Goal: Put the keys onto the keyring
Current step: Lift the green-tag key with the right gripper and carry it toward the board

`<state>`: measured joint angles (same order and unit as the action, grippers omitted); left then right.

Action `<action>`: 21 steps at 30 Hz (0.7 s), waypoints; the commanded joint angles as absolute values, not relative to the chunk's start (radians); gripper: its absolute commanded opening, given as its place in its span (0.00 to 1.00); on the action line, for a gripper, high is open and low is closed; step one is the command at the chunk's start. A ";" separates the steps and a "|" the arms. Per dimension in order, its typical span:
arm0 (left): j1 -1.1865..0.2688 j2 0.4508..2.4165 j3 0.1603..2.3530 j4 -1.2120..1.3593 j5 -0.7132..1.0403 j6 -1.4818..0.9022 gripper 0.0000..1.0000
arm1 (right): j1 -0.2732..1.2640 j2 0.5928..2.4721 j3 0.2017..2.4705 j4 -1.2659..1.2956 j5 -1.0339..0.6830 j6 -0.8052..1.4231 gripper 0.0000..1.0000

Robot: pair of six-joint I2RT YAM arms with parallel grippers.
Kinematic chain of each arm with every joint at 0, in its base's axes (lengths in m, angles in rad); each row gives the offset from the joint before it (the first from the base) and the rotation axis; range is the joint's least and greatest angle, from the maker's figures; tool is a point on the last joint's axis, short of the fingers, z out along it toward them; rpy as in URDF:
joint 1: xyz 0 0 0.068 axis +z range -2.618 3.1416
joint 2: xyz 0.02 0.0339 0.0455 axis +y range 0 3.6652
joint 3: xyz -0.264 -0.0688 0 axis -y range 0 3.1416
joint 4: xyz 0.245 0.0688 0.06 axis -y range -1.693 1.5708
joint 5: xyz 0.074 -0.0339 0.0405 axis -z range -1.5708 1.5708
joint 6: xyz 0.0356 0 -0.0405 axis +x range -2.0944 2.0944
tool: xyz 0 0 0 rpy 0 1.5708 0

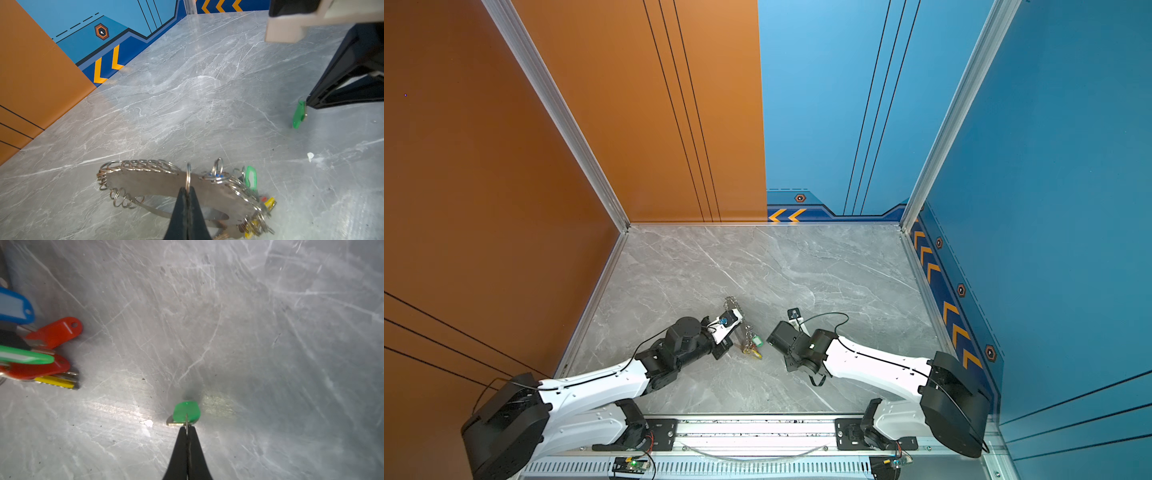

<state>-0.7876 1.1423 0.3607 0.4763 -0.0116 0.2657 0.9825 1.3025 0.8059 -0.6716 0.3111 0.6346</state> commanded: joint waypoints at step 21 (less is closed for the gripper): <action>-0.802 1.103 0.369 0.464 0.399 0.316 0.00 | 0.805 1.208 0.861 -0.624 -0.184 -0.262 0.00</action>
